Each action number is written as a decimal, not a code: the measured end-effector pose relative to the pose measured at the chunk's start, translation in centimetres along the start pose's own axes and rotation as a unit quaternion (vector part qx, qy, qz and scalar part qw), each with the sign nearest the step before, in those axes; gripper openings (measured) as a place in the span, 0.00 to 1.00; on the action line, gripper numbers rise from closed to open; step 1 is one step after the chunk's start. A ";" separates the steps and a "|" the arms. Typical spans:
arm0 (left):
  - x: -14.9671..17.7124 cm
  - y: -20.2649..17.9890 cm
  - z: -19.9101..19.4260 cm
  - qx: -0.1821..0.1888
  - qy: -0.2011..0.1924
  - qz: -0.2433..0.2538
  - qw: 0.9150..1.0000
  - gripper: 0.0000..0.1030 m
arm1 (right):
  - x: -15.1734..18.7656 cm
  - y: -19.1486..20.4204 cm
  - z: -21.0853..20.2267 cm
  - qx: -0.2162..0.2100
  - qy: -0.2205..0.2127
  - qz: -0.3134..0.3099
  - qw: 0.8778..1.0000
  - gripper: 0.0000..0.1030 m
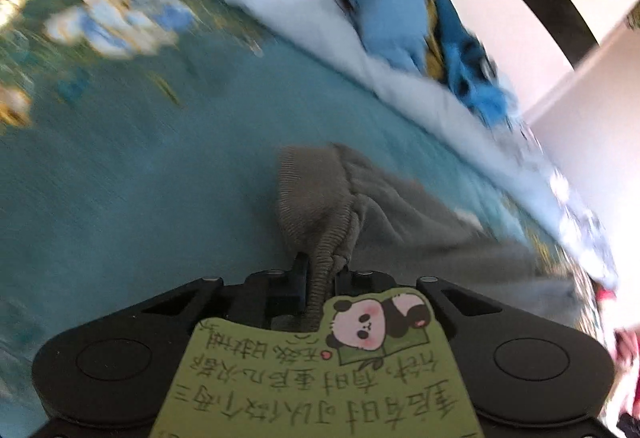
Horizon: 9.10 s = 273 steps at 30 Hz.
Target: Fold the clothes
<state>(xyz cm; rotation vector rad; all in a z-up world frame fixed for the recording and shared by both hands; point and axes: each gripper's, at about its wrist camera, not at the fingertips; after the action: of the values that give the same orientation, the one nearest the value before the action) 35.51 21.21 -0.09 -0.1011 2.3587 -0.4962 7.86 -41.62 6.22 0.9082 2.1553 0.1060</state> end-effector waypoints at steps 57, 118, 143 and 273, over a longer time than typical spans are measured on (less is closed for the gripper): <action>15.5 9.3 -17.4 -0.101 -0.135 -0.249 0.954 0.08 | 3.3 -8.1 2.4 -0.021 0.055 0.130 0.990 0.04; 12.4 4.6 -19.5 -0.081 -0.125 -0.201 0.968 0.60 | -6.0 -1.7 -3.9 -0.085 -0.003 0.088 0.992 0.12; 16.8 1.8 -15.4 0.003 -0.041 -0.205 0.978 0.68 | 5.2 -7.3 0.7 -0.024 0.112 0.180 0.977 0.45; 8.3 8.5 -10.0 -0.035 -0.152 -0.326 0.933 0.16 | -2.7 -2.6 14.5 -0.114 0.086 0.228 0.963 0.04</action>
<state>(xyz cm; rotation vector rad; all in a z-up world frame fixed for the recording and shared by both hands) 23.23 30.52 -1.91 -0.9465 1.9960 -0.6498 17.60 -48.26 -2.99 1.2774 1.9946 0.6698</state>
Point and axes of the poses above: each gripper's, at about its wrist camera, not at the fingertips, and z roughly the way its jaws point, y to its left, x to its underside, and after that the axes turned 9 degrees about z, right-handed
